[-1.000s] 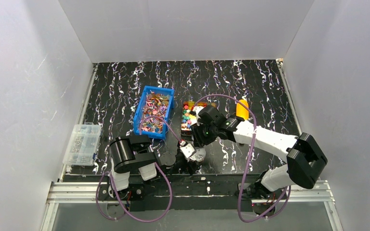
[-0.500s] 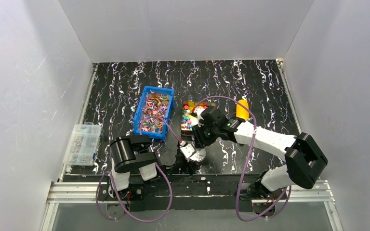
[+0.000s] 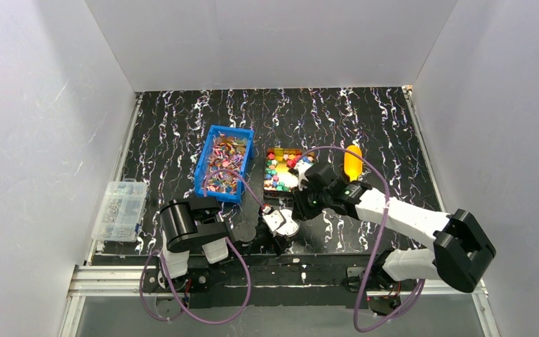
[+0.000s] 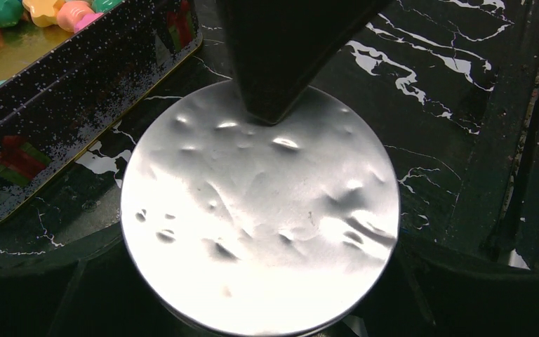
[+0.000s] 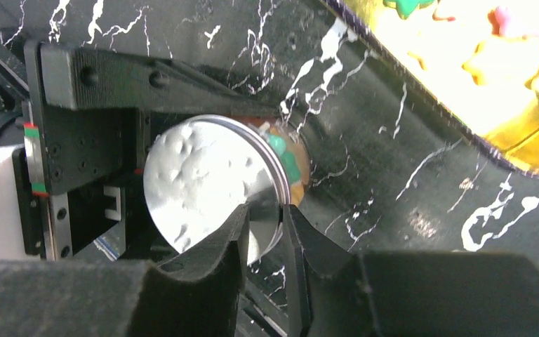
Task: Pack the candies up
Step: Screw the bottle lid onto the packing bottle.
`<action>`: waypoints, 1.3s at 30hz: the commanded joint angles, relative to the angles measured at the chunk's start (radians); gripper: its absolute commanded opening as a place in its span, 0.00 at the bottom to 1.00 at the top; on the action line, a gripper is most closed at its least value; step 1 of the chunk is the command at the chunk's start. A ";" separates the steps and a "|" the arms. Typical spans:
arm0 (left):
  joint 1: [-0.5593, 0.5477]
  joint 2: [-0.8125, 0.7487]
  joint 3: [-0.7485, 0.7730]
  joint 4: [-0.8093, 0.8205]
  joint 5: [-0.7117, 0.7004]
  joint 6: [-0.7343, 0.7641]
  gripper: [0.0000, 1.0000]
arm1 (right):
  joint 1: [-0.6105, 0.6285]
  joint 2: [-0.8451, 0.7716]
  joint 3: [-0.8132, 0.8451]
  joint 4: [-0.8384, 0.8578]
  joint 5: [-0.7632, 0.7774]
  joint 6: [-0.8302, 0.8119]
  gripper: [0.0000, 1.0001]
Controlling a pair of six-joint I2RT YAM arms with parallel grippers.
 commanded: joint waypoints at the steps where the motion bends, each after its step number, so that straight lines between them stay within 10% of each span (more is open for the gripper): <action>1: 0.015 0.031 -0.028 -0.202 -0.052 -0.047 0.29 | 0.017 -0.086 -0.101 -0.049 -0.088 0.082 0.29; 19: 0.015 0.010 -0.034 -0.201 -0.056 -0.055 0.29 | 0.119 -0.383 -0.166 -0.110 0.044 0.292 0.37; 39: 0.015 0.023 -0.033 -0.202 -0.028 -0.062 0.29 | 0.071 -0.015 0.175 -0.110 0.120 0.042 0.49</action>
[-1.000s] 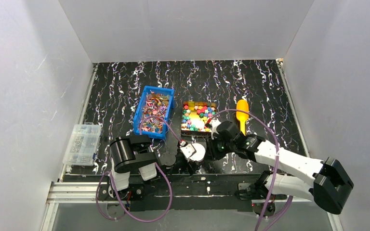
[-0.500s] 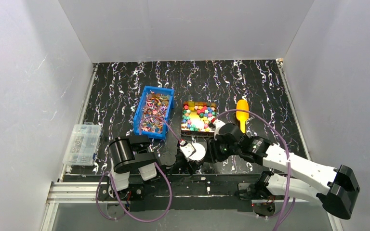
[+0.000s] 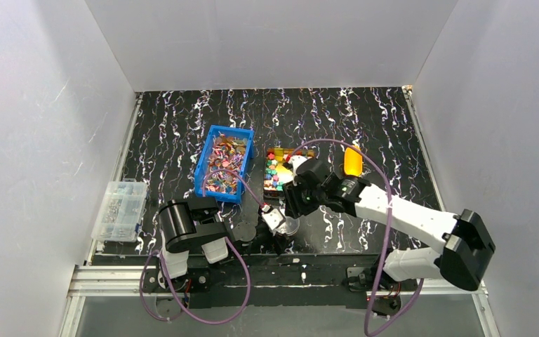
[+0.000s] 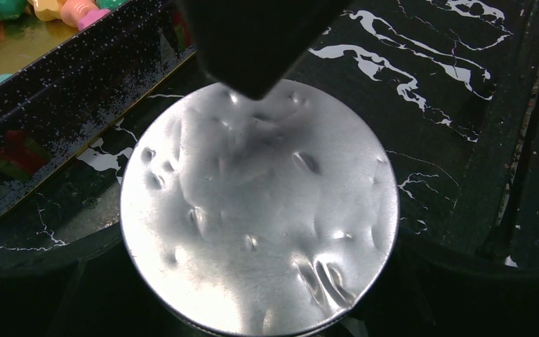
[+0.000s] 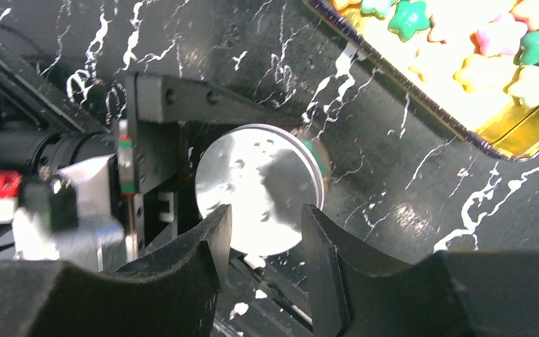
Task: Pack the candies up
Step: Screw the bottle lid onto the packing bottle.
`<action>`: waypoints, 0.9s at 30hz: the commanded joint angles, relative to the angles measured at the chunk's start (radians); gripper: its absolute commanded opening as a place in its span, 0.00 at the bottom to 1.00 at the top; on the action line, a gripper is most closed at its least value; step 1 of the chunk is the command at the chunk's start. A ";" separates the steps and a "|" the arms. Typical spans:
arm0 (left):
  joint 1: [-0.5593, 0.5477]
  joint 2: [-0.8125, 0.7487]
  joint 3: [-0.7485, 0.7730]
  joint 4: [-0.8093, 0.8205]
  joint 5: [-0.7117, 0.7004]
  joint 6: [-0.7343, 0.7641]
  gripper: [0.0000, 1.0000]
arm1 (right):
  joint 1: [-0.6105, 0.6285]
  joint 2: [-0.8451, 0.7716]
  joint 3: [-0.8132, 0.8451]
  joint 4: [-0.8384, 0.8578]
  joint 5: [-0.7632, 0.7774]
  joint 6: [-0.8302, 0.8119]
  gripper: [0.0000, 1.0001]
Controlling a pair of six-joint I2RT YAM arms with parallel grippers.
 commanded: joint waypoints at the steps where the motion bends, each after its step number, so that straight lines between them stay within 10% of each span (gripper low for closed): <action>1: 0.014 0.035 -0.033 -0.191 -0.019 -0.031 0.29 | -0.032 0.065 0.067 0.032 -0.028 -0.079 0.49; 27: 0.014 0.056 -0.014 -0.191 -0.016 -0.021 0.29 | -0.101 0.136 -0.039 0.103 -0.202 -0.122 0.38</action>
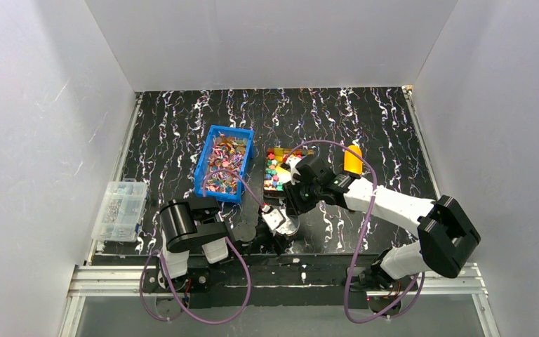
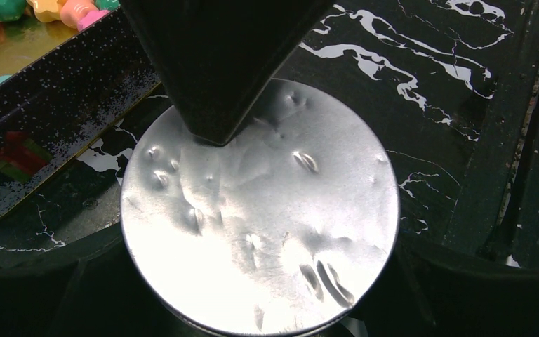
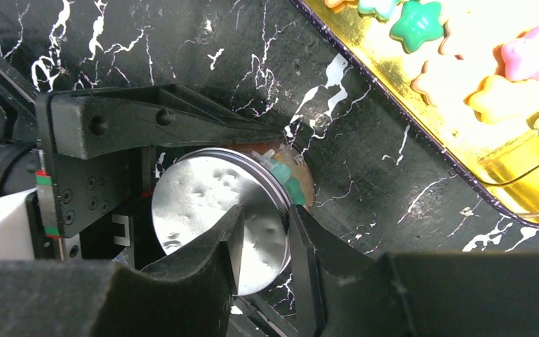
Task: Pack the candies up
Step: Screw the bottle lid onto the packing bottle.
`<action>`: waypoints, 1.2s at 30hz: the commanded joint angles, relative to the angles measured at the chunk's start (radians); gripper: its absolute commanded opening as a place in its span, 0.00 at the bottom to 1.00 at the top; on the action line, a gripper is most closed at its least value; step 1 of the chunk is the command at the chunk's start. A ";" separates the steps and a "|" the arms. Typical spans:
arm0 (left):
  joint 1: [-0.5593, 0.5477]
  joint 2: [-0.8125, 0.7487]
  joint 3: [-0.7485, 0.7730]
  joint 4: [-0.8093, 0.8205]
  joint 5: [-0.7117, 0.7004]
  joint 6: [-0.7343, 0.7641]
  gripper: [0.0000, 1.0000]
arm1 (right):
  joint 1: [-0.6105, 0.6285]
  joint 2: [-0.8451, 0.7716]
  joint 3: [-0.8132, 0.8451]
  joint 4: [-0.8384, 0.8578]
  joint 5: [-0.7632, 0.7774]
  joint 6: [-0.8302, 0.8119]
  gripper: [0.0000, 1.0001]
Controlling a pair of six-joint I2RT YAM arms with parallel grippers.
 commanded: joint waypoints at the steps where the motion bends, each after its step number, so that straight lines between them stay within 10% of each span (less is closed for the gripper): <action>1: 0.014 0.047 -0.016 -0.199 -0.018 -0.026 0.29 | 0.002 -0.035 -0.040 0.015 -0.055 -0.005 0.37; 23: 0.015 0.021 -0.003 -0.234 -0.069 -0.049 0.29 | 0.046 -0.343 -0.322 0.050 -0.071 0.219 0.22; 36: 0.020 -0.038 -0.002 -0.279 -0.089 -0.037 0.40 | 0.103 -0.512 -0.266 -0.070 0.096 0.292 0.35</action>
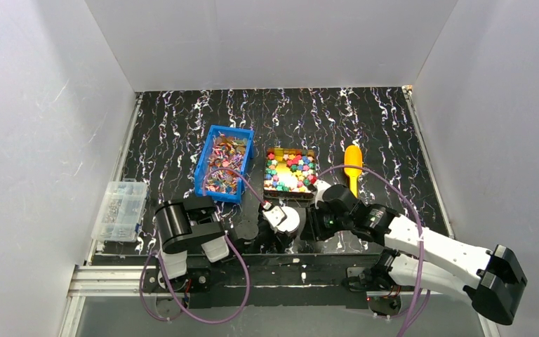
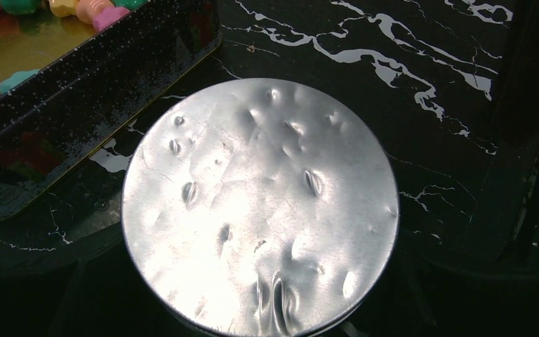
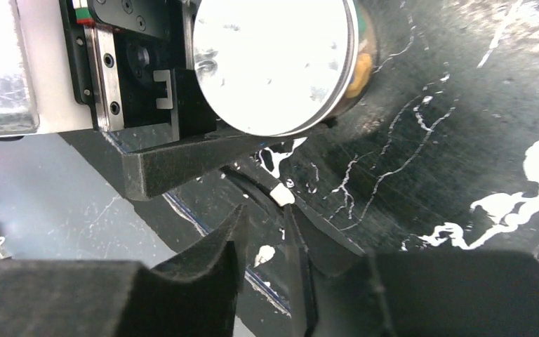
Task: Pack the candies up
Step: Screw the bottle lid onto the packing bottle, then reset both arms
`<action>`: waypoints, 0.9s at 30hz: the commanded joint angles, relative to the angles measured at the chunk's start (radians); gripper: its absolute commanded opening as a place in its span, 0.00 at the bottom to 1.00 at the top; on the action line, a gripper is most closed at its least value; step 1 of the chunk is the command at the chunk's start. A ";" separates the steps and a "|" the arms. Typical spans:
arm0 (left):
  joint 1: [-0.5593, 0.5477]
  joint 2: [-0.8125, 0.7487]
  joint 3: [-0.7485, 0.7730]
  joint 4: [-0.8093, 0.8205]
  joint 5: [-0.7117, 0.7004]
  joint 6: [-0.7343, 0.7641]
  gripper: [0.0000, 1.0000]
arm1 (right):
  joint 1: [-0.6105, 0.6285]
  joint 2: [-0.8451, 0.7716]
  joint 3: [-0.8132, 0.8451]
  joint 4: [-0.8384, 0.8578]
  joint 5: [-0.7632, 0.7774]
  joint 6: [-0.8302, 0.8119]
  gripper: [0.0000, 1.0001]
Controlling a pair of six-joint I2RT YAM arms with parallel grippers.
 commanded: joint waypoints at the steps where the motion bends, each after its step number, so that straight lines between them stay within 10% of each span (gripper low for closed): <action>1: 0.014 -0.023 -0.026 -0.226 -0.066 -0.020 0.42 | 0.003 -0.038 0.084 -0.075 0.115 0.015 0.39; 12: 0.014 -0.146 -0.062 -0.336 -0.074 -0.011 0.65 | 0.003 -0.011 0.149 -0.089 0.187 -0.001 0.57; 15: 0.013 -0.175 -0.067 -0.366 -0.066 -0.016 0.98 | 0.003 0.001 0.160 -0.093 0.190 -0.009 0.59; 27: -0.001 -0.365 -0.068 -0.598 -0.021 -0.056 0.98 | 0.003 0.026 0.191 -0.106 0.199 -0.031 0.62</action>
